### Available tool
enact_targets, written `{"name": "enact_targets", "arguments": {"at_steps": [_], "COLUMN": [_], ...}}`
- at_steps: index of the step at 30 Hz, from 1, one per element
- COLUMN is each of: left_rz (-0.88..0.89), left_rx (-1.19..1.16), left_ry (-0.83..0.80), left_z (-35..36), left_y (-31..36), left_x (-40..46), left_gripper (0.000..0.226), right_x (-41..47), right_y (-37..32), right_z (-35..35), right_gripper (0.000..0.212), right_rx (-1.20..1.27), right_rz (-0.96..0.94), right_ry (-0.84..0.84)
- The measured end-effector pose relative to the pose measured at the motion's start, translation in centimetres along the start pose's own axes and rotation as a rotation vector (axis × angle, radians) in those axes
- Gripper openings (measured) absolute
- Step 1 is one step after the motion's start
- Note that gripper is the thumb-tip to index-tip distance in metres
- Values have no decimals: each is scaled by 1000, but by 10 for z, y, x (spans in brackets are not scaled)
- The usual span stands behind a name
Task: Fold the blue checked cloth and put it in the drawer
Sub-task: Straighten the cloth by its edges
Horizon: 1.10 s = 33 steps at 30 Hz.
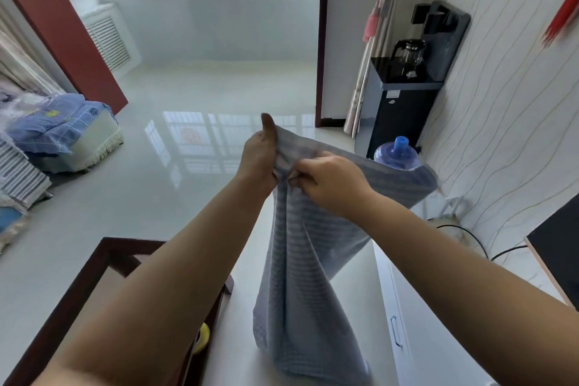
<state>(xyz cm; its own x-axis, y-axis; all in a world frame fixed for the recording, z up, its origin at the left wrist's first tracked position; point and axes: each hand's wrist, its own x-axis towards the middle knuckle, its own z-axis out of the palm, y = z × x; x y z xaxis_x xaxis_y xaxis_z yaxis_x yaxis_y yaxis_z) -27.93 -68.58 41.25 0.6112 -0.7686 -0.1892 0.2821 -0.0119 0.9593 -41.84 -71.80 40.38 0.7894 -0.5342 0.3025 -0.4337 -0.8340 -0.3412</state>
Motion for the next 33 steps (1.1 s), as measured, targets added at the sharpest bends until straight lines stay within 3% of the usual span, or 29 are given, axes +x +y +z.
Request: {"name": "enact_targets", "arguments": {"at_steps": [3, 5, 9, 11, 17, 21, 25, 29, 33], "left_rz": [170, 271, 438, 488, 354, 391, 540, 580, 427], "left_rx": [-8, 29, 201, 285, 461, 402, 581, 643, 473], "left_ry": [2, -54, -85, -114, -283, -80, -36, -48, -154], "left_z": [4, 7, 11, 8, -20, -24, -20, -21, -29], "left_y": [4, 5, 4, 2, 6, 12, 16, 12, 9], "left_x": [-13, -21, -36, -41, -44, -44, -50, -57, -61], "left_gripper": [45, 44, 39, 38, 32, 14, 24, 28, 23], "right_x": [-9, -10, -10, -13, -17, -21, -25, -23, -24], "right_y": [-9, -11, -10, -9, -8, -16, -30, -32, -34], "right_z": [-1, -3, -7, -8, -9, -9, -11, -12, -14], "right_gripper": [12, 11, 15, 13, 14, 10, 14, 23, 13], "right_rx": [21, 58, 343, 358, 310, 157, 5, 105, 339], "right_rz": [-116, -125, 44, 76, 84, -5, -104, -136, 15], "right_ry": [164, 146, 86, 57, 27, 106, 306, 397, 370]}}
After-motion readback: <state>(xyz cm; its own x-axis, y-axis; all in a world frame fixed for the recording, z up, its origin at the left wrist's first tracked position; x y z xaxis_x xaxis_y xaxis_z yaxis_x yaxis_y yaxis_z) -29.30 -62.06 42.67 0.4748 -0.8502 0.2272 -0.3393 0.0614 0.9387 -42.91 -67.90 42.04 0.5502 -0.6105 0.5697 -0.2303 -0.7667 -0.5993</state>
